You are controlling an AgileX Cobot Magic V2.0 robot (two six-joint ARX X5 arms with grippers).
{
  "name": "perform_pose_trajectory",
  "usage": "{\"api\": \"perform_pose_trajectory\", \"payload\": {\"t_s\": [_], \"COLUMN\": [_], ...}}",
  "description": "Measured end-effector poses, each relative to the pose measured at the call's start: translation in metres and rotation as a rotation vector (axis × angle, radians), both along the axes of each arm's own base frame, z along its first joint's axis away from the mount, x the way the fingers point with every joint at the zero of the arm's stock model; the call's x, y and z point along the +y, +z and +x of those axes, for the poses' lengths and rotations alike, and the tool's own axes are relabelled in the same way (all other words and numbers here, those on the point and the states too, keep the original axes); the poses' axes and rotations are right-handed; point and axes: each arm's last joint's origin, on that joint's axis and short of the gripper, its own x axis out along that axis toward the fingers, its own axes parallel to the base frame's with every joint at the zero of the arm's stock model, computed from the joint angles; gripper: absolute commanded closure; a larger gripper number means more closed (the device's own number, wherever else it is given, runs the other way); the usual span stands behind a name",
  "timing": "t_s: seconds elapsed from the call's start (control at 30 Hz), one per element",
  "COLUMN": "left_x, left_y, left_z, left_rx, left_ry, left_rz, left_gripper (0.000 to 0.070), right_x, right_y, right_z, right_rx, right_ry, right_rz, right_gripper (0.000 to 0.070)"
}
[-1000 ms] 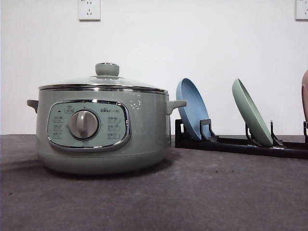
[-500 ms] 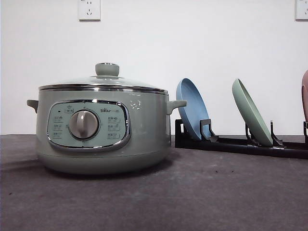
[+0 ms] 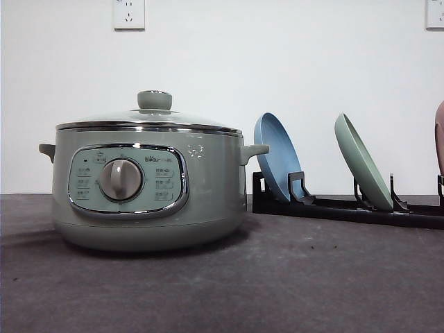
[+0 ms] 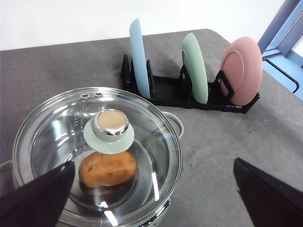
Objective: Transfer potato from steamer to green plate
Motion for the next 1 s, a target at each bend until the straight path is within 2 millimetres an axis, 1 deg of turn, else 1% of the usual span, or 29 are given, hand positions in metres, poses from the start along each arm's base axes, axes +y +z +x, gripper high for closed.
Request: {"api": "perform_pose_trajectory", "payload": {"t_s": [0.37,0.5,0.57,0.73,0.87,1.0], "left_x": [0.000,0.000,0.000,0.000,-0.001,-0.001], "left_y": [0.000,0.000,0.000,0.000,-0.001,-0.003], "left_z": [0.000,0.000,0.000,0.000,0.002,0.004], "left_rx": [0.000,0.000,0.000,0.001,0.009,0.017], "left_ry": [0.000,0.000,0.000,0.000,0.000,0.000], "left_rz": [-0.001,-0.001,0.000,0.000,0.002,0.004], "left_gripper": [0.0000,0.0000,0.0000,0.0000,0.0000,0.0000], "right_x": [0.000,0.001,0.002,0.004,0.007,0.009], "right_y": [0.000,-0.001,-0.001,-0.003,-0.001,-0.004], "right_z": [0.001,0.015,0.026,0.065,0.105,0.148], "right_rx": [0.001,0.024,0.045,0.152,0.215,0.261], "right_ry": [-0.003,-0.020,-0.029,-0.057,-0.070,-0.103], "right_rz": [0.007,0.042,0.058,0.096,0.106,0.091], "right_gripper": [0.0110,0.0110,0.0110,0.0110,0.0110,0.0110]}}
